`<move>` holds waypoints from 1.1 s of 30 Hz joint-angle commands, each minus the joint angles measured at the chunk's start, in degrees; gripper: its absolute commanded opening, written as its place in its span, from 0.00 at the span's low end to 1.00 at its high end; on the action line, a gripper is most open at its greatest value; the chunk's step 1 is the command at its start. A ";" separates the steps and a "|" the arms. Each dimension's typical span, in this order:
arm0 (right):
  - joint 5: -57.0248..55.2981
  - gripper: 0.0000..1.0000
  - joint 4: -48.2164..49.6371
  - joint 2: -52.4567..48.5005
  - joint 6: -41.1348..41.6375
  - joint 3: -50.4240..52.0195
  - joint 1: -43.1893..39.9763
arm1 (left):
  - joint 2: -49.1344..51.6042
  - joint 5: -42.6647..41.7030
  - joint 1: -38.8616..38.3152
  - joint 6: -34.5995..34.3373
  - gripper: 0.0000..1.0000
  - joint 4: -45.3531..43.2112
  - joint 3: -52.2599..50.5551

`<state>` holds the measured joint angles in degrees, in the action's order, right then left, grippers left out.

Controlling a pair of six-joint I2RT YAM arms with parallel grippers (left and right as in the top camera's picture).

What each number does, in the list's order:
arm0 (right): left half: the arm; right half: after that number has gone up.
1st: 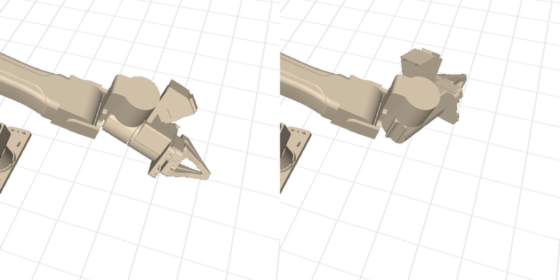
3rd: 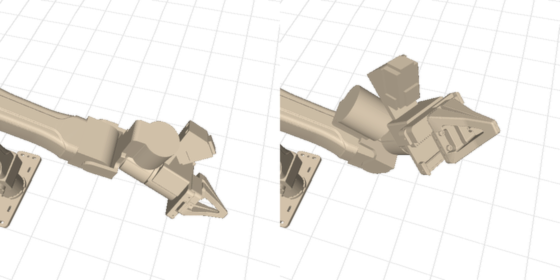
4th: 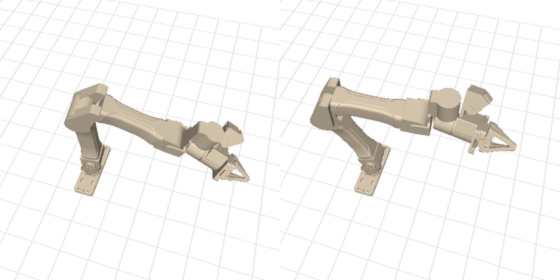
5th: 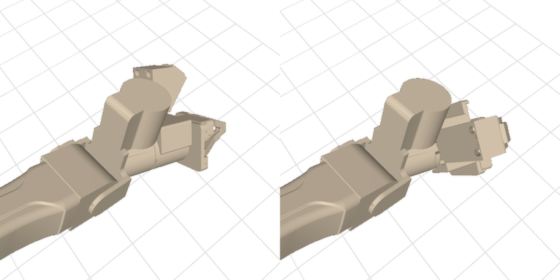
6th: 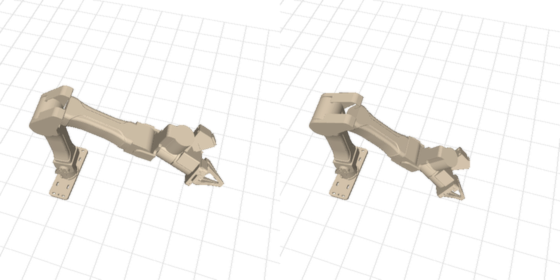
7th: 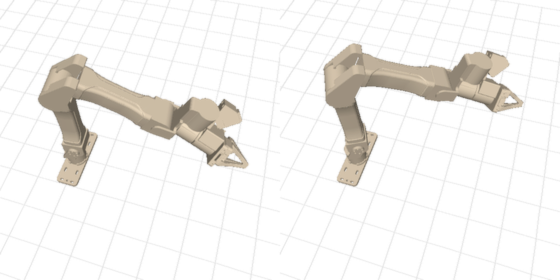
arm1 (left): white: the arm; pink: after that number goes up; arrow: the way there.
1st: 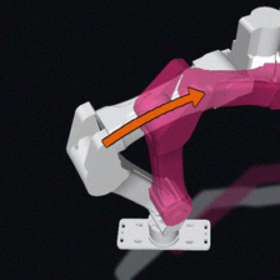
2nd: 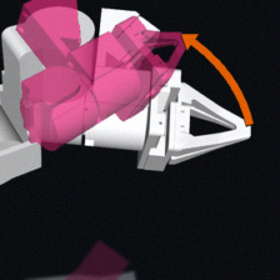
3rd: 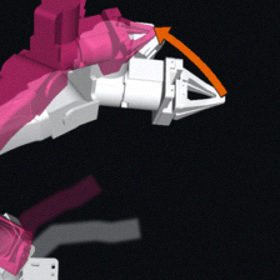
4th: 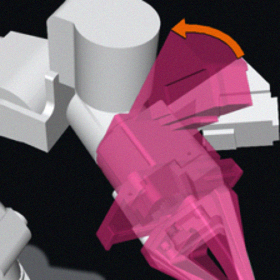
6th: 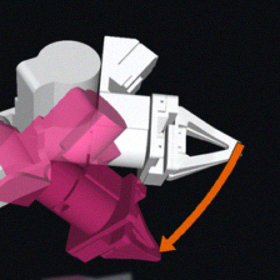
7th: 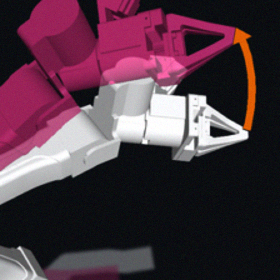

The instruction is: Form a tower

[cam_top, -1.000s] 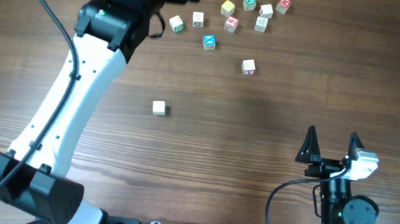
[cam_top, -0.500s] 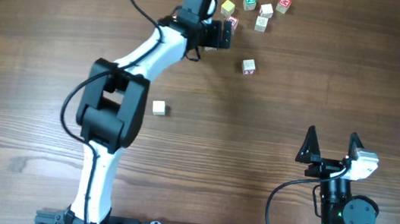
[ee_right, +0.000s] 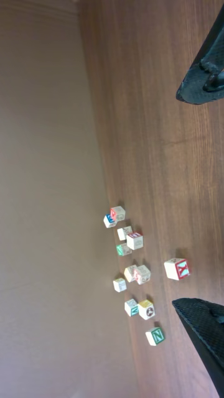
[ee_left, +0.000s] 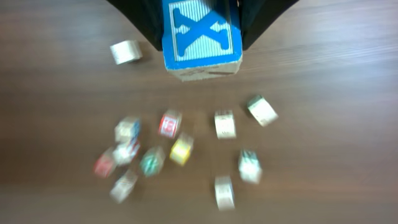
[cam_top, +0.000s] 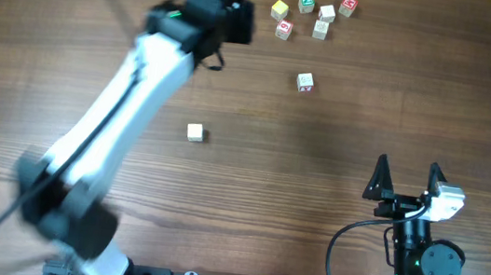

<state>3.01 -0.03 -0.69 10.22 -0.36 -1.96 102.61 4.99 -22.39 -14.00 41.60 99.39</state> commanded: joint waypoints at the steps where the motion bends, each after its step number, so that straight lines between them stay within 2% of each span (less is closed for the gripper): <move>1: 0.92 1.00 0.11 0.42 0.44 0.07 0.22 | -15.30 5.40 0.44 1.79 0.30 9.33 0.37; 5: 0.90 1.00 0.11 0.42 0.44 0.07 0.22 | -21.73 5.16 0.37 -3.67 0.25 33.55 -0.61; 6: 0.90 1.00 0.11 0.42 0.42 0.07 0.22 | -21.59 5.16 0.37 -6.43 0.23 37.03 -2.19; 8: 0.92 1.00 0.11 0.42 0.44 0.07 0.22 | -21.55 4.46 0.37 -12.63 0.20 37.03 -8.57; 11: 0.90 1.00 0.11 0.42 0.42 0.07 0.22 | -21.27 4.31 0.37 -13.51 0.24 29.92 -20.85; 13: 0.90 1.00 0.28 0.42 0.39 0.07 0.22 | -21.07 4.28 0.37 -13.51 0.29 21.46 -29.83; 14: 0.92 1.00 0.15 0.42 0.42 0.07 0.22 | -21.07 4.02 0.37 -13.51 0.31 14.45 -36.20; 16: 0.98 1.00 0.13 0.35 1.01 0.07 0.24 | -21.07 1.92 0.37 -13.53 0.32 7.39 -41.99; 20: 0.94 1.00 0.13 -1.57 8.48 0.07 0.22 | -20.79 0.44 0.37 -13.46 0.34 -7.50 -50.77; 22: 0.90 1.00 0.15 -2.82 18.53 0.07 0.22 | -18.45 0.68 0.39 -13.27 0.36 -13.49 -53.37; 29: 0.92 1.00 0.15 -3.28 20.24 0.07 0.22 | -10.69 2.36 0.42 -11.74 0.39 -17.64 -53.44; 33: 0.92 1.00 0.13 -3.28 21.44 0.07 0.22 | -11.78 2.36 0.42 -11.74 0.52 -17.86 -53.09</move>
<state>3.01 -0.05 -3.60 29.82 -0.36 -1.96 91.50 6.22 -22.33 -26.33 23.99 46.33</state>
